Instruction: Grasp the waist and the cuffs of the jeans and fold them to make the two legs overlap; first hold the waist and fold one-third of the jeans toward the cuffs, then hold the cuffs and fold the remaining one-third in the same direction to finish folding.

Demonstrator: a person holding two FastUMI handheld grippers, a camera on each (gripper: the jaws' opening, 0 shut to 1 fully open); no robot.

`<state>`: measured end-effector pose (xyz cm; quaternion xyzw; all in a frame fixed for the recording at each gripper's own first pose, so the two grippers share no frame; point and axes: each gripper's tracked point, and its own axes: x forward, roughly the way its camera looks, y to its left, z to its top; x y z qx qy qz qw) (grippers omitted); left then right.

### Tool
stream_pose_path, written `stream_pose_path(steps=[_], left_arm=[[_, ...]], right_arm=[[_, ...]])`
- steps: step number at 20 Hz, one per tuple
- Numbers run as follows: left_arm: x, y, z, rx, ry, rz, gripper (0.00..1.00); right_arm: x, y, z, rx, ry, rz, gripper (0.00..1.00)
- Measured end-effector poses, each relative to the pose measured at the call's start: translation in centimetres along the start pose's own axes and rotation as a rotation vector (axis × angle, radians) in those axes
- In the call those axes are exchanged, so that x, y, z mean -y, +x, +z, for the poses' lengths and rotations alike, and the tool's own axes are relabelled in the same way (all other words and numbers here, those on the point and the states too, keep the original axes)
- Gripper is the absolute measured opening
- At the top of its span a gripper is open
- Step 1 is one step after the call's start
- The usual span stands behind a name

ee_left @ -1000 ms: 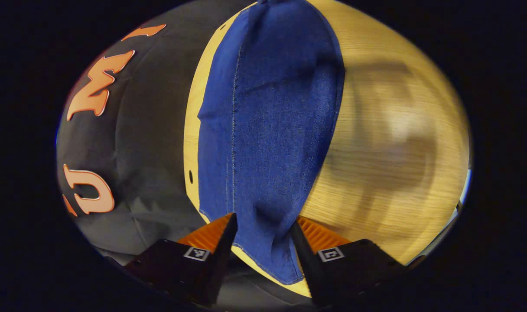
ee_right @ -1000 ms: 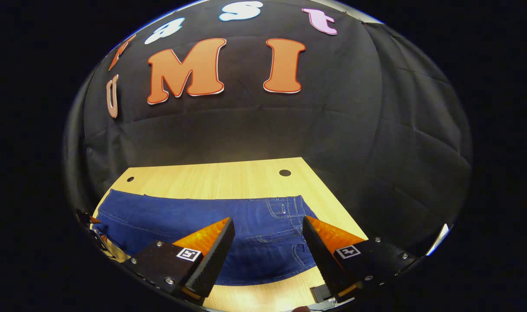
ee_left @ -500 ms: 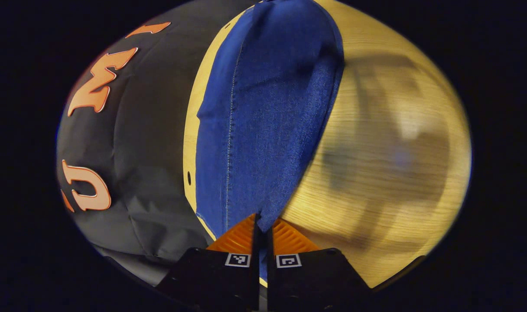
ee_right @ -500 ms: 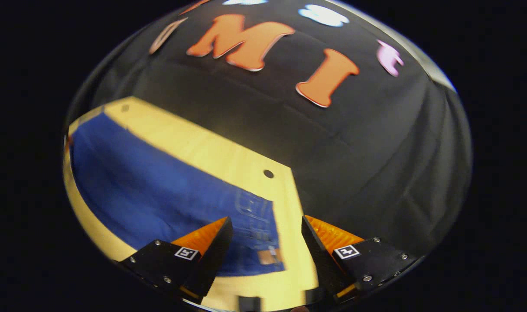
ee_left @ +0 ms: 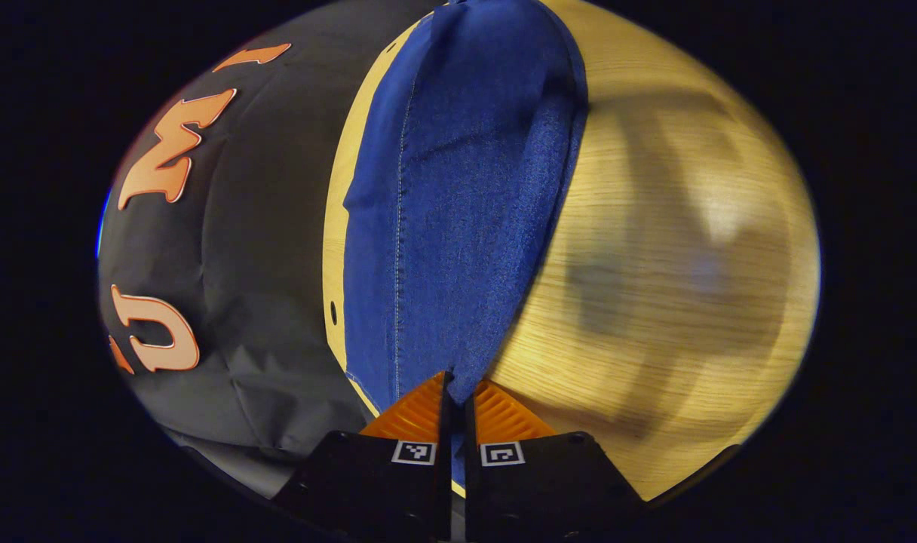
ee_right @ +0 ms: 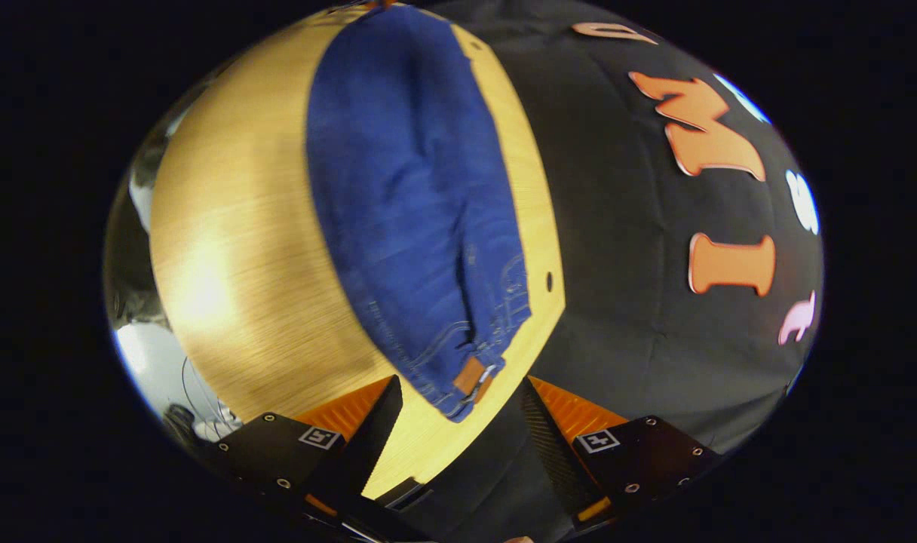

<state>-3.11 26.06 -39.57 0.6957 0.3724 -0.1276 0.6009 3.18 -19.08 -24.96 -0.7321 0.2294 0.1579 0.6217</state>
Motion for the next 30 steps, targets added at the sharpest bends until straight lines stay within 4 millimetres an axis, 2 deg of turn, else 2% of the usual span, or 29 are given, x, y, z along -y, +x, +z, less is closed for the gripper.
stream_pose_path(steps=[2,7,11,13,16,18,23,24,26,28,30], left_arm=[[0.0,0.1,-0.2,0.000,-0.008,-0.003,0.07],[0.1,0.2,-0.4,-0.003,-0.010,-0.014,0.07],[-0.1,0.3,-0.4,-0.003,-0.003,-0.001,0.07],[-0.1,0.3,-0.4,-0.003,0.002,0.002,0.07],[0.0,0.3,-0.4,-0.007,0.000,-0.004,0.07],[0.0,0.4,-0.3,-0.007,-0.011,-0.014,0.07],[0.0,0.5,-0.3,0.000,-0.027,-0.016,0.08],[0.0,0.5,-0.3,0.004,-0.026,-0.016,0.07],[0.1,0.6,-0.2,0.015,-0.031,-0.020,0.07],[0.1,0.4,-0.2,0.027,-0.042,-0.027,0.07],[0.2,0.3,-0.2,0.026,-0.040,-0.045,0.07]], right_arm=[[-1.1,0.7,-0.3,-0.002,-0.002,0.037,0.98],[-0.6,2.9,-0.8,0.013,-0.133,0.065,0.98],[-1.4,4.6,-1.3,0.021,-0.250,0.110,0.98],[-1.5,5.2,-0.9,0.040,-0.271,0.118,0.98],[-0.8,6.0,1.1,0.077,-0.260,0.110,0.98],[-0.3,6.8,1.3,0.080,-0.263,0.110,0.98],[-0.7,8.0,1.4,0.070,-0.242,0.117,0.92],[-1.4,8.3,1.1,0.053,-0.221,0.118,0.83],[-2.8,8.3,1.0,0.032,-0.232,0.133,0.47],[-2.2,8.4,1.7,0.039,-0.254,0.111,0.10],[-2.3,8.4,1.2,0.008,-0.186,0.161,0.06]])
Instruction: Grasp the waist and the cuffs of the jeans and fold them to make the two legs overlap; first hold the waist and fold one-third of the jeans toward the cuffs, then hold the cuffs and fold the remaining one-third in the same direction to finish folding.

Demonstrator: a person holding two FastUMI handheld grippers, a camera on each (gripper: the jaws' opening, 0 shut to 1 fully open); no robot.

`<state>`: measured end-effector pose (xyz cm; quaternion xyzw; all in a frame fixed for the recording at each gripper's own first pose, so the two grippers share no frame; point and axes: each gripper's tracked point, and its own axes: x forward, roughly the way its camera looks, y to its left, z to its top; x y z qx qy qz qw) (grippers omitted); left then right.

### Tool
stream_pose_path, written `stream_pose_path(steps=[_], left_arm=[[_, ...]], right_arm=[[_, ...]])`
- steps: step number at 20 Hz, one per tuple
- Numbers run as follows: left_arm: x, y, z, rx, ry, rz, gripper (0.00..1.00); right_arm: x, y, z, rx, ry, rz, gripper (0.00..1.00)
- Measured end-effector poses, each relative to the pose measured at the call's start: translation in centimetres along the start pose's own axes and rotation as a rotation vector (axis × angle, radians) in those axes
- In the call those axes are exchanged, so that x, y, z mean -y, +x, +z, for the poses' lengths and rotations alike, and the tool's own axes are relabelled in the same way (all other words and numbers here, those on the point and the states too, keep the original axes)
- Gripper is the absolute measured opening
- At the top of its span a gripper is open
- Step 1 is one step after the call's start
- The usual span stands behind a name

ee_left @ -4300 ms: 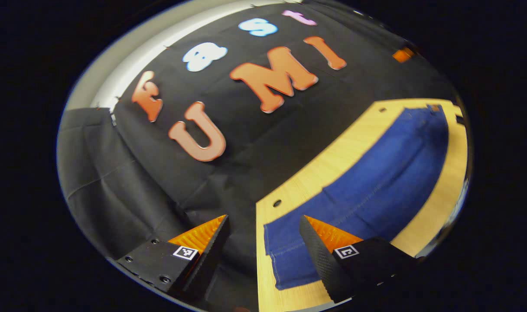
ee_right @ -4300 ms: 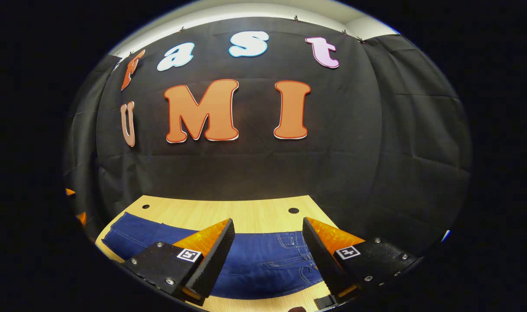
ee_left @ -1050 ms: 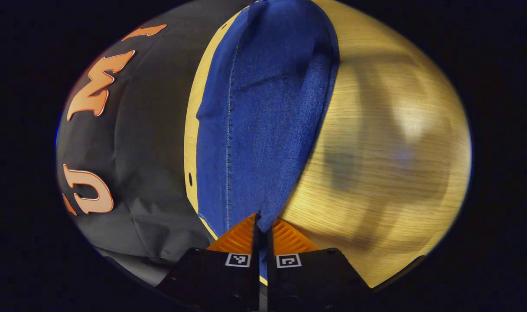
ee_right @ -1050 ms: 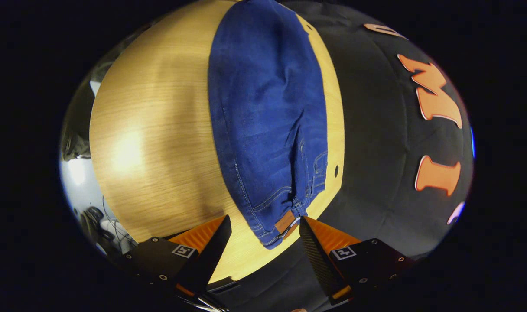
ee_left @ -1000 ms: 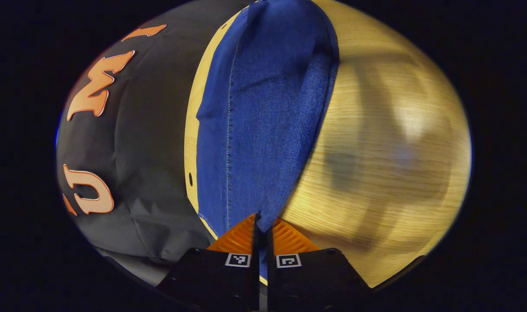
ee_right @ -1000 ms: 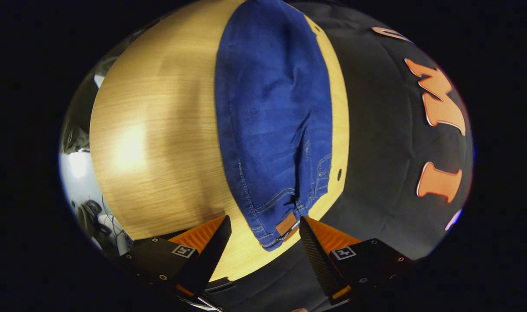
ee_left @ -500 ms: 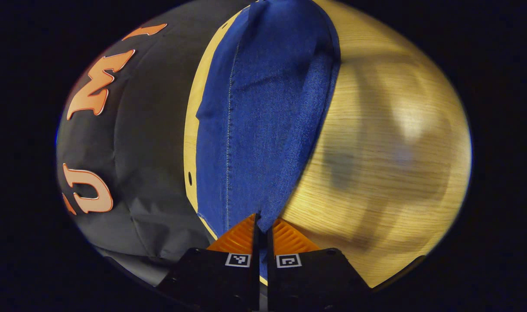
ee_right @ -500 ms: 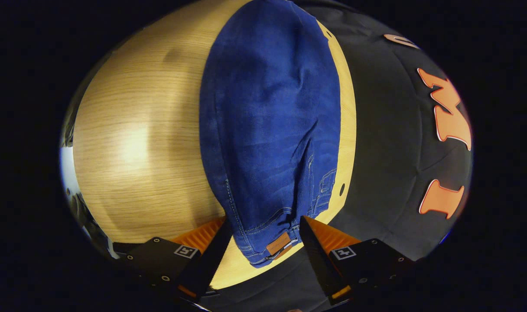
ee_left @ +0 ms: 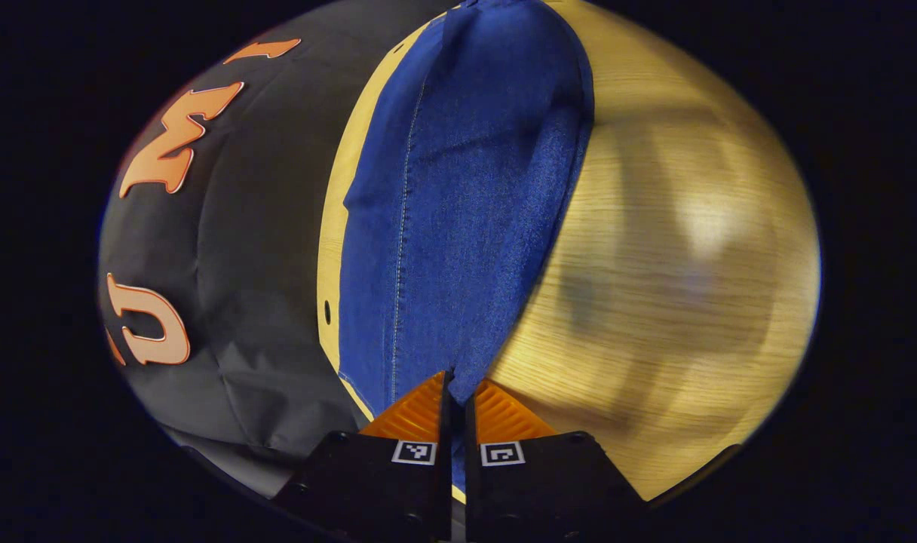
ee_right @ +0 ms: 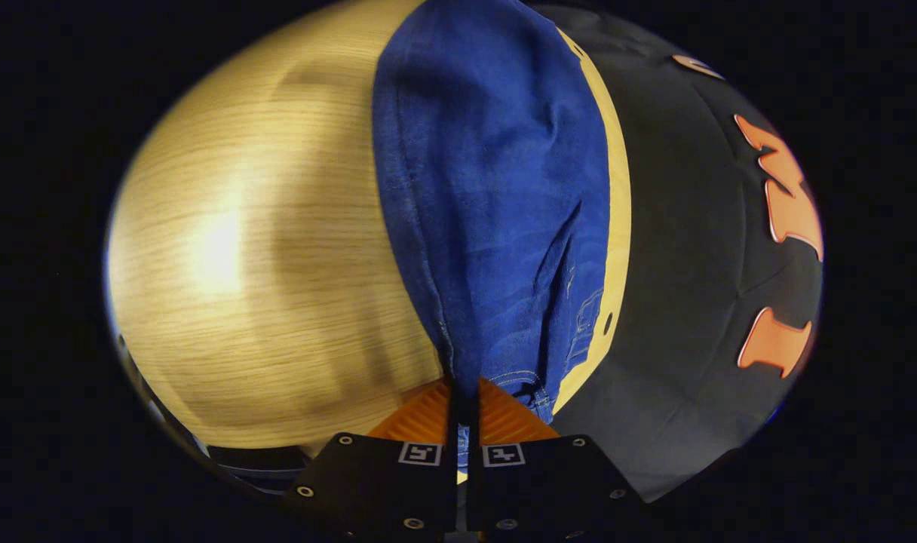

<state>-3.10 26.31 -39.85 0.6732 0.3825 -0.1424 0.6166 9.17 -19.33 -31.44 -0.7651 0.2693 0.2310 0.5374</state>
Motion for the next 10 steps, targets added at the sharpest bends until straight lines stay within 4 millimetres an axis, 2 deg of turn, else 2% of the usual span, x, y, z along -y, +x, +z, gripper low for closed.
stream_pose_path(steps=[2,4,7,10], left_arm=[[0.2,-0.2,0.0,-0.007,0.003,-0.038,0.08],[0.2,-0.2,-0.1,-0.011,0.015,-0.086,0.07],[-0.7,-0.6,-0.5,-0.012,0.016,-0.146,0.05],[-2.7,-1.6,-0.6,-0.013,0.040,-0.173,0.05]], right_arm=[[-0.1,0.2,-0.5,-0.008,0.057,0.059,0.06],[0.5,-0.6,-0.3,-0.012,0.090,0.073,0.06],[1.8,-1.8,-0.7,-0.006,0.182,0.061,0.06],[3.9,-2.6,-1.1,0.011,0.243,0.080,0.06]])
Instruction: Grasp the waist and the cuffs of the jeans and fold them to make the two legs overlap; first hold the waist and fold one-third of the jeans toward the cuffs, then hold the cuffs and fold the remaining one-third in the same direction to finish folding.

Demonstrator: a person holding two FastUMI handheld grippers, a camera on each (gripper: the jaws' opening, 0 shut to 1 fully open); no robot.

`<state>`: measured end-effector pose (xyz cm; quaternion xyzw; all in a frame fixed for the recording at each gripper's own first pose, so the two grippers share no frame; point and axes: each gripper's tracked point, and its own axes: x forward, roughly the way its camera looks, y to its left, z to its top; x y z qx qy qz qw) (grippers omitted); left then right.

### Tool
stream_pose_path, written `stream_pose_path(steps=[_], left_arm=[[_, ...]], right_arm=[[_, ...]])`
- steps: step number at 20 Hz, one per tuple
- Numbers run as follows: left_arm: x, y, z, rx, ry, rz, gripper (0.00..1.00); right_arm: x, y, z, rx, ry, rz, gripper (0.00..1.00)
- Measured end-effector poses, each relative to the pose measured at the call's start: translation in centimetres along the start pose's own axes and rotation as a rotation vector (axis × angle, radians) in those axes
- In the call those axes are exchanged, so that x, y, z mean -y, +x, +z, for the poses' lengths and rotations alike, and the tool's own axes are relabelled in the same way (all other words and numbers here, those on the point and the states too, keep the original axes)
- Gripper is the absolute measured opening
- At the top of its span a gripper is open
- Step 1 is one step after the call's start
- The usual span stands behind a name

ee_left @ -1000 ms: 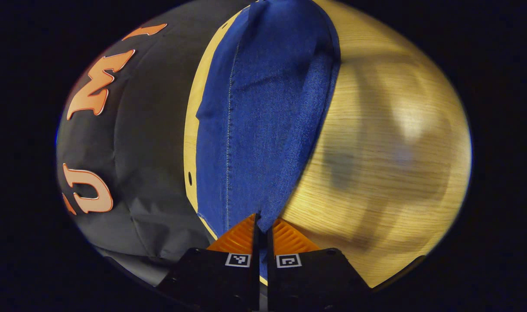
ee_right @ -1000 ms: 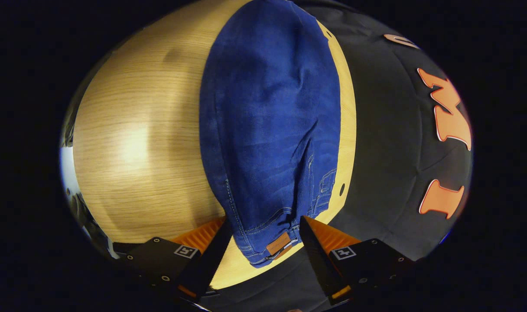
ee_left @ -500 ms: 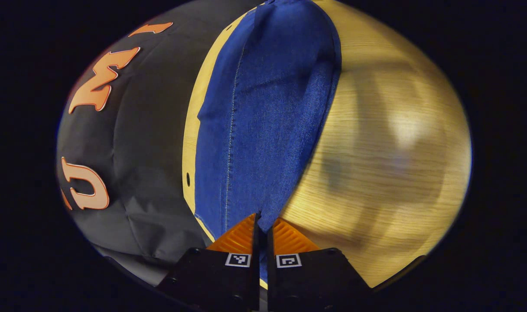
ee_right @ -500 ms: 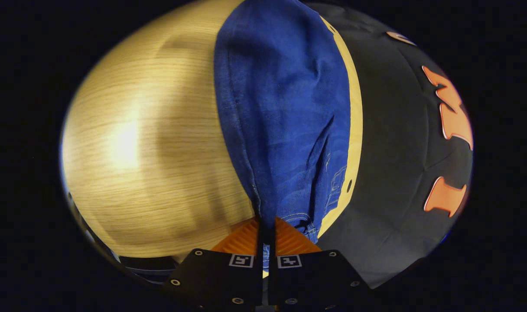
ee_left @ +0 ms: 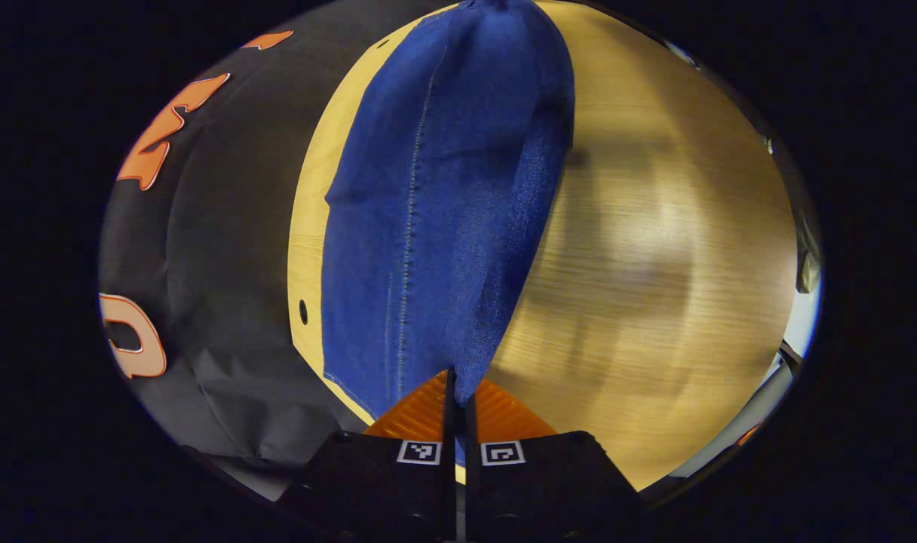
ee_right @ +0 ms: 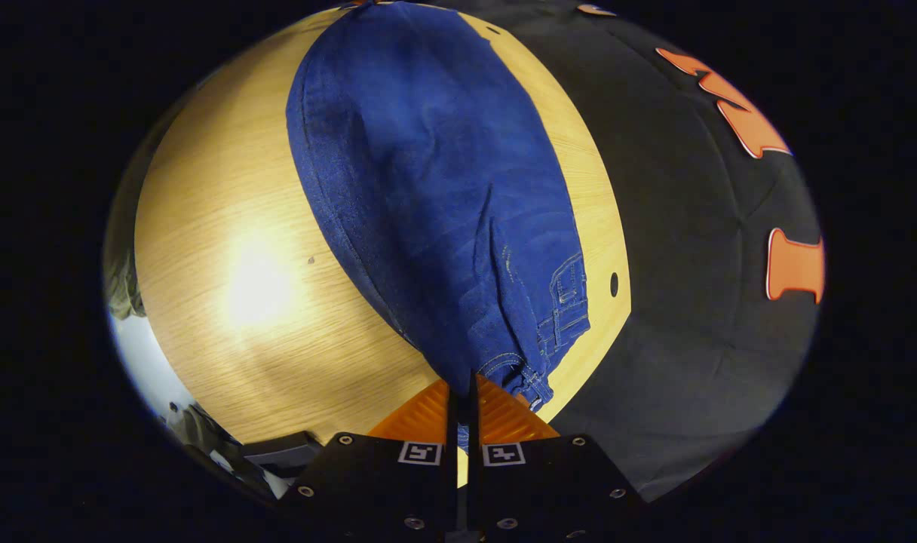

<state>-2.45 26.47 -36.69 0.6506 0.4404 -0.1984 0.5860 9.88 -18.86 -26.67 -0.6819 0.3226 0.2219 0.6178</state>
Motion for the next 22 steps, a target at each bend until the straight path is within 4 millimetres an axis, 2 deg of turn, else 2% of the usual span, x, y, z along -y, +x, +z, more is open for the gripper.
stream_pose_path(steps=[4,7,9,12,14,18,19,22], left_arm=[[-3.2,-3.4,-0.8,0.012,0.010,-0.086,0.04],[-6.8,-4.0,-1.7,0.021,-0.019,-0.167,0.04],[-9.5,-3.8,-1.3,0.027,-0.019,-0.200,0.04],[-12.2,-1.6,-1.5,0.022,0.010,-0.269,0.04],[-13.7,0.0,-1.7,0.020,0.062,-0.319,0.04],[-18.1,3.6,-1.4,-0.008,0.113,-0.375,0.04],[-19.0,4.7,-1.1,-0.011,0.119,-0.385,0.04],[-22.3,8.2,-0.6,-0.029,0.179,-0.387,0.04]], right_arm=[[2.7,-1.7,0.5,0.006,0.086,0.031,0.06],[5.4,-2.5,1.4,0.016,0.114,0.055,0.06],[7.5,-2.4,2.3,0.017,0.136,0.068,0.06],[9.9,-1.4,3.5,0.010,0.150,0.116,0.06],[11.2,-0.1,4.1,-0.003,0.138,0.163,0.06],[14.2,3.4,5.7,-0.023,0.168,0.235,0.06],[14.8,4.9,6.2,-0.027,0.187,0.233,0.06],[15.2,8.1,7.0,-0.045,0.221,0.274,0.04]])
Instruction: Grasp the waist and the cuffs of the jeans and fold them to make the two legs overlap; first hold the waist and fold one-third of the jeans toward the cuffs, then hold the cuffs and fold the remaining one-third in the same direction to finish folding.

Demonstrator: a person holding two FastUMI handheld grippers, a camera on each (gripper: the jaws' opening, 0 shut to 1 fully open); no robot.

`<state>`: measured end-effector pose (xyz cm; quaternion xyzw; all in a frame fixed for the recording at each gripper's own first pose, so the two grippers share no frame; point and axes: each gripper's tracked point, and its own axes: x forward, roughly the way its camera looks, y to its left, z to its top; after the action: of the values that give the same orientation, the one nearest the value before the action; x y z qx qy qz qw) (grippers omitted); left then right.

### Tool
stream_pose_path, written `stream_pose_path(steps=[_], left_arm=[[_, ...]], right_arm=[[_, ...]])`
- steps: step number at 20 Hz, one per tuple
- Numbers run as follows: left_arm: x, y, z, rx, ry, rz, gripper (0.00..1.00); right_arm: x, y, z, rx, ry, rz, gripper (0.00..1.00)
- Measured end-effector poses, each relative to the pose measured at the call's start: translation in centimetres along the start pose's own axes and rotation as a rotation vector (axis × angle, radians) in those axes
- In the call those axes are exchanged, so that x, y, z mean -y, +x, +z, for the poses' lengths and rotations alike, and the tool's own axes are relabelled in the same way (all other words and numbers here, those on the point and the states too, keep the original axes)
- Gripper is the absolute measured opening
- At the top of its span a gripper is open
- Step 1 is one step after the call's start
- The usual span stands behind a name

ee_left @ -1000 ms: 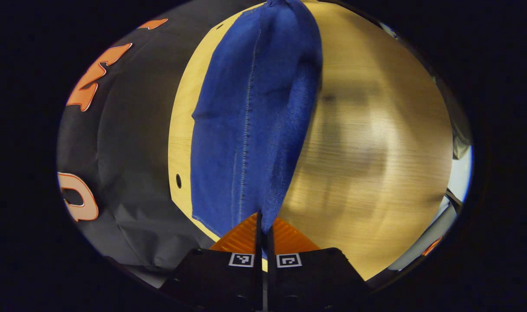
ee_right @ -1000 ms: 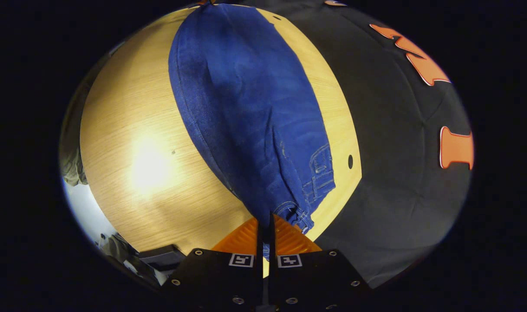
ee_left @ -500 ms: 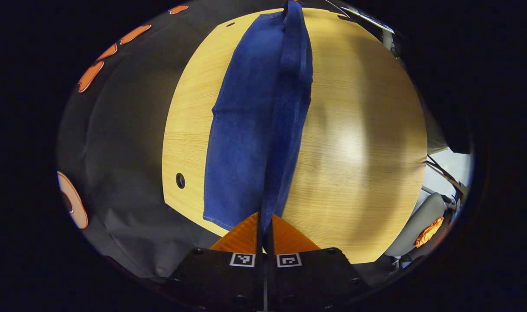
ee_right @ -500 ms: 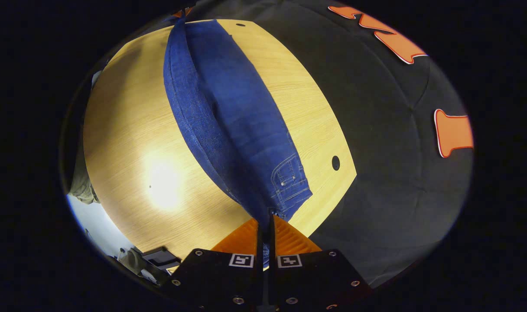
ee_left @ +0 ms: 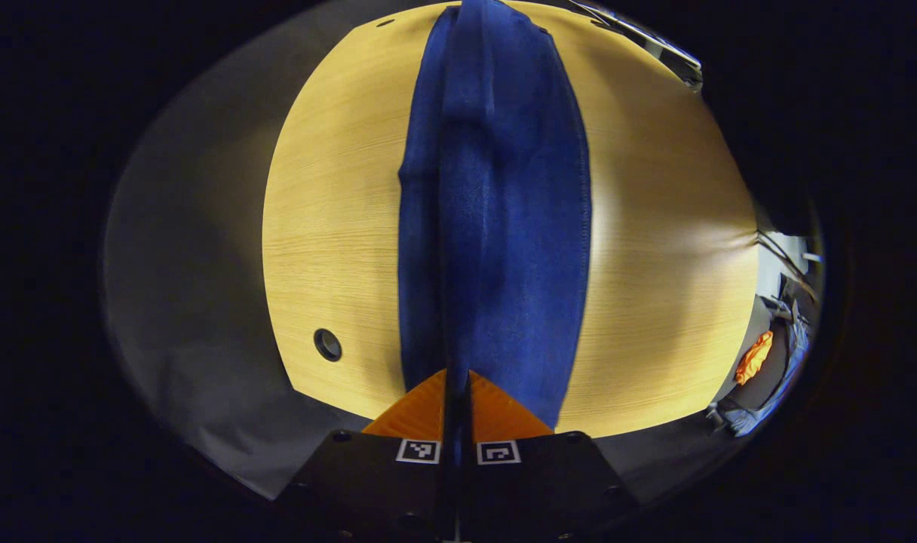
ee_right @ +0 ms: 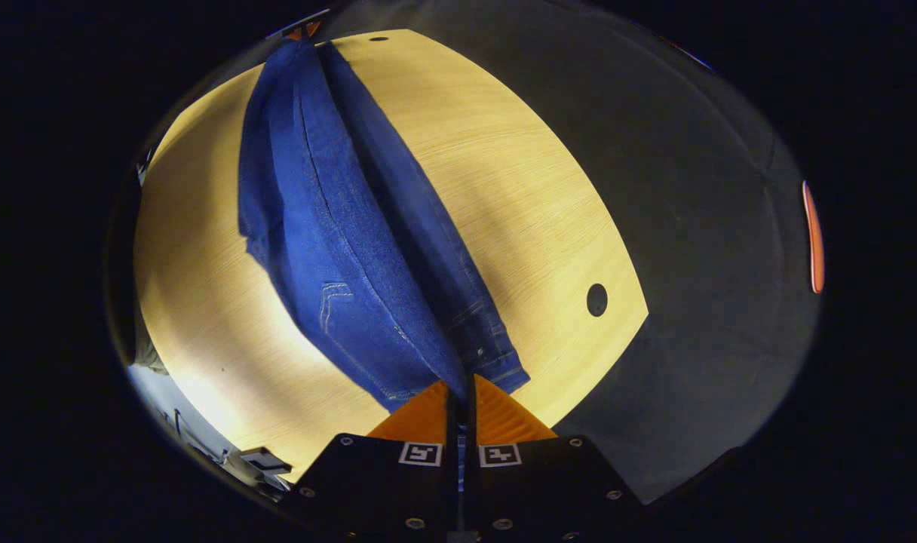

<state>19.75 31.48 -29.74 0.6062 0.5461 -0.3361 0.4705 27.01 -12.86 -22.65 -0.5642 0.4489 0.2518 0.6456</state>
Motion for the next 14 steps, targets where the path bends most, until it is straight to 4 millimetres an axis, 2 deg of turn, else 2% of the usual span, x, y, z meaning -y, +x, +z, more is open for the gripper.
stream_pose_path(steps=[3,4,5,6,7,8,9,12,14], left_arm=[[-2.5,2.6,0.7,-0.030,0.045,0.007,0.03],[-2.7,3.9,0.1,-0.069,0.040,-0.005,0.05],[-2.8,2.6,0.7,-0.091,0.020,-0.010,0.37],[-3.2,4.5,0.1,-0.090,0.003,0.008,0.68],[-3.5,2.7,0.6,-0.083,-0.021,0.033,1.00],[-3.5,2.9,0.9,-0.077,-0.047,0.049,0.99],[-4.1,3.4,-0.1,-0.064,-0.076,0.069,1.00],[-4.3,2.3,-1.1,-0.014,-0.210,0.134,1.00],[-4.8,1.3,-1.4,0.057,-0.325,0.192,1.00]], right_arm=[[0.6,3.5,0.8,-0.012,0.045,0.024,0.04],[1.0,4.4,1.0,-0.026,0.068,0.013,0.04],[1.3,4.7,1.4,-0.022,0.092,0.012,0.11],[2.4,5.3,1.9,-0.019,0.112,-0.019,0.19],[3.3,5.1,2.2,-0.018,0.134,-0.044,0.46],[4.4,4.8,2.7,-0.001,0.152,-0.074,0.73],[5.5,4.5,3.4,0.024,0.173,-0.105,1.00],[8.6,1.8,4.4,0.059,0.255,-0.190,0.99],[8.7,-0.4,4.1,0.084,0.300,-0.247,0.99]])
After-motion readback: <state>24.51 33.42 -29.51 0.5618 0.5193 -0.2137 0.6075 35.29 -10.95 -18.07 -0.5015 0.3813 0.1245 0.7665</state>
